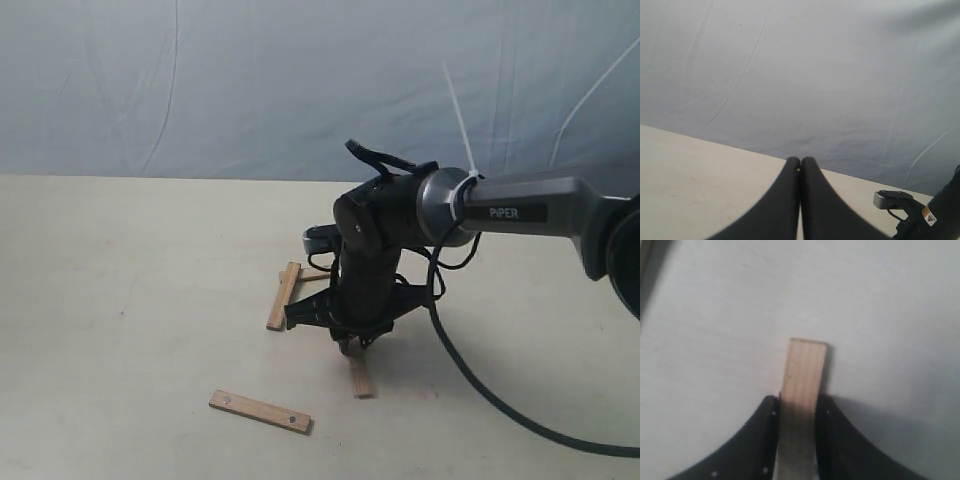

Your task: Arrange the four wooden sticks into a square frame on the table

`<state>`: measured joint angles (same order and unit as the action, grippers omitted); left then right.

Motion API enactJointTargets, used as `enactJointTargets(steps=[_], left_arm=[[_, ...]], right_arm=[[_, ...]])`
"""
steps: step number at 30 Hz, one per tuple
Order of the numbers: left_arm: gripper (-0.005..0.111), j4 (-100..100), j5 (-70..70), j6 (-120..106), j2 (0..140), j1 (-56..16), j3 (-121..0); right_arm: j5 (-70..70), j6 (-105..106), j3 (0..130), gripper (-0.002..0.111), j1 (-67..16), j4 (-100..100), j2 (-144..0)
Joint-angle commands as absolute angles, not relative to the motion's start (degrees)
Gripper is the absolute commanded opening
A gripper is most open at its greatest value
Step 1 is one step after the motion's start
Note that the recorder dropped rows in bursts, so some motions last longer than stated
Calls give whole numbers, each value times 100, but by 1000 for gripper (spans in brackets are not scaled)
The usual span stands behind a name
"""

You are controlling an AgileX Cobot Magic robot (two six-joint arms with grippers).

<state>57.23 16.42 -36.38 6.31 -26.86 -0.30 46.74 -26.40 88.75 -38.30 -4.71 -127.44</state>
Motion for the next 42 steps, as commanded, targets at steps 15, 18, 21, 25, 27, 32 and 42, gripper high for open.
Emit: enactJointTargets(steps=[15,18,21,25,27,32,42], left_arm=[[0,5752,1621,-3657,603,-2688,0],[0,5752,1621,-3657,603,-2688,0],[0,5752,1621,-3657,603,-2688,0],[0,5752,1621,-3657,603,-2688,0],[0,5752,1621,-3657,603,-2688,0],[0,5752,1621,-3657,603,-2688,0],[0,5752,1632,-3657,603,-2688,0]], right_arm=[[5187,-3838,10318,-1,-3545,-515,-12908],[5041,-3919,10367,-1,-3441,-543,-13014],[4877,-3919,10391,-1,-3361,-543,-13081],[4773,-3933,10489,-1,-3297,-519,-13191],[4824,-3945,10615,-1,-3297,-519,-13299],[4973,-3945,10976,-1,-3297,-533,-13612],[5210,-3945,11345,-1,-3297,-581,-13954]])
